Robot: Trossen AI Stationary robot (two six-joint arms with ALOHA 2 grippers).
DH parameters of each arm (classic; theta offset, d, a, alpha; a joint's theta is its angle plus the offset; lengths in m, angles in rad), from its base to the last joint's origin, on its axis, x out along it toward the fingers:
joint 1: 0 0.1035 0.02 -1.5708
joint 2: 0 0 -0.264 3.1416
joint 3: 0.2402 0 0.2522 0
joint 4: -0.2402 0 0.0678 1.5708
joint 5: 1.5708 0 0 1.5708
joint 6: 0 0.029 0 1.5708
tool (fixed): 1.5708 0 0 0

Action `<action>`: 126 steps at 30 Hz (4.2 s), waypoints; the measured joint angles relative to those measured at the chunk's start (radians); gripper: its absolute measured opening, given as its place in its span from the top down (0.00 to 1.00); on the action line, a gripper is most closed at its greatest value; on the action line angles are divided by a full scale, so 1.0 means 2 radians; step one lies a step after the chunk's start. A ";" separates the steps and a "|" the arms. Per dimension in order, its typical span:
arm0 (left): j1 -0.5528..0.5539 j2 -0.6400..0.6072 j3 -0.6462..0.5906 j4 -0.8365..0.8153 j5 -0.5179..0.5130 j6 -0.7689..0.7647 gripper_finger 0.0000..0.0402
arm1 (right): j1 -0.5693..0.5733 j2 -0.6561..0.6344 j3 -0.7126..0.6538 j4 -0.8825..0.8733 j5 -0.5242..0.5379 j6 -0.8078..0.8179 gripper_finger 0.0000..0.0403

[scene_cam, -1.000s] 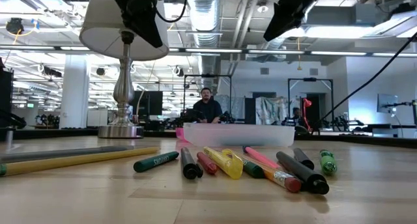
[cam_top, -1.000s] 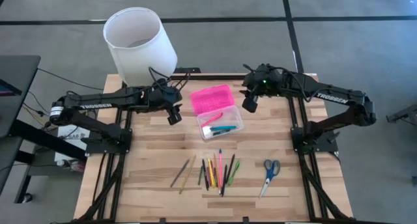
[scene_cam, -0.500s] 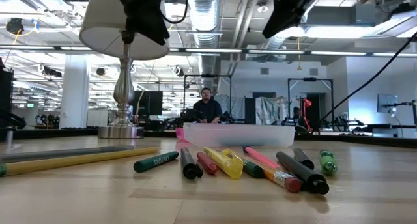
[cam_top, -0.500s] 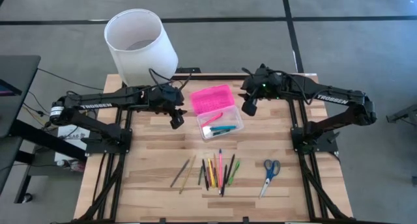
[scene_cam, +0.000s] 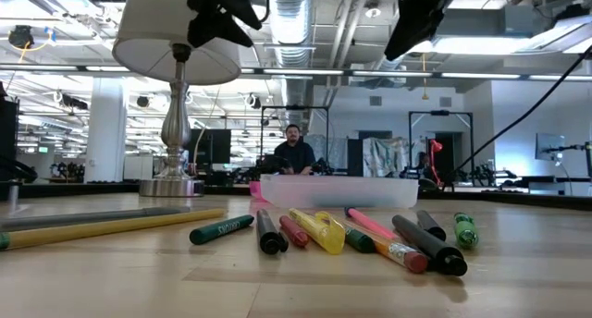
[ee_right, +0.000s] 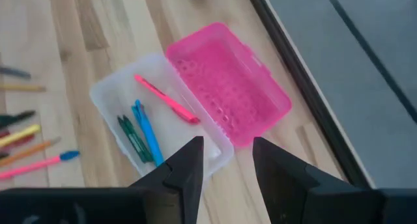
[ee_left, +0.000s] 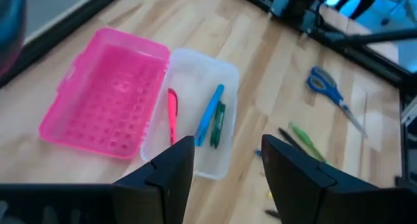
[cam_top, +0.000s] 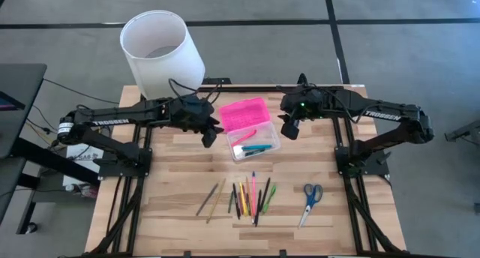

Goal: Pick & place school supplies into a supply box
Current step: Put the gray pen into the pink supply box

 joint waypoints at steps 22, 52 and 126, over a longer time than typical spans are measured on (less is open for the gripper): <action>-0.005 0.000 0.000 -0.025 -0.094 0.029 0.57 | 0.026 0.004 0.000 0.046 -0.013 0.042 0.69; -0.299 0.148 -0.098 -0.011 -0.101 -0.365 0.57 | 0.130 0.003 0.000 -0.018 -0.010 0.068 0.69; -0.265 0.249 -0.042 -0.120 0.025 -0.385 0.57 | 0.130 0.003 0.000 -0.013 -0.013 0.068 0.69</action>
